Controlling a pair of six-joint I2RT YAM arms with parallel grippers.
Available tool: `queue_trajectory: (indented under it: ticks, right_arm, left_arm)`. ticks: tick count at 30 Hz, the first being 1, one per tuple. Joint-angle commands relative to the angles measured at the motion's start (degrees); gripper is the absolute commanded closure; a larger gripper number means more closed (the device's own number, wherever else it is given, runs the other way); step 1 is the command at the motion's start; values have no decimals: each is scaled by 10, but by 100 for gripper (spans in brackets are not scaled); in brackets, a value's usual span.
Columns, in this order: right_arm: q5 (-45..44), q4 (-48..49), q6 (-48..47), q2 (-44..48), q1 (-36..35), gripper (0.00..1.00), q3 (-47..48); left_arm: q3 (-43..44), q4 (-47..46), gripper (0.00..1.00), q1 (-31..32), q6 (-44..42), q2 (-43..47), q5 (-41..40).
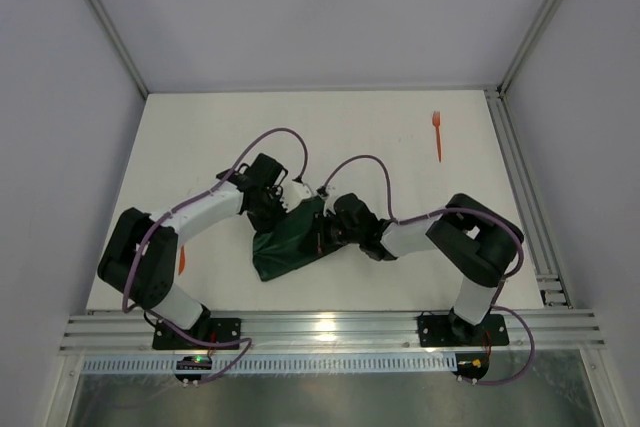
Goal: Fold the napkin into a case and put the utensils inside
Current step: Fold the 2/3-rectangle-folded napkin at the center of the board.
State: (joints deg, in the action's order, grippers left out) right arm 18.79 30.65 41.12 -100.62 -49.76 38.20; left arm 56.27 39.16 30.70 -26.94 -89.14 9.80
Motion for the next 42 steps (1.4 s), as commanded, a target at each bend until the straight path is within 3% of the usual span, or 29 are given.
queue_trajectory:
  ticks: [1,14,20,30,35,42]
  right_arm:
    - [1,36,19,-39,0,94,32]
    - [-52,46,98,-121,28,96,59]
    - [-84,85,159,-140,29,96,54]
    - [-96,135,209,-168,29,96,42]
    - [-101,123,184,-144,29,96,33]
    - [-96,18,73,-29,33,91,19]
  left_arm:
    - [30,-18,100,-7,12,-8,4]
    - [31,-45,100,-15,3,20,-2]
    - [-9,-44,100,-6,-38,75,43]
    - [-81,-44,100,35,-85,50,53]
    - [-106,-45,100,35,-102,42,28]
    - [-117,-58,100,34,-102,40,37]
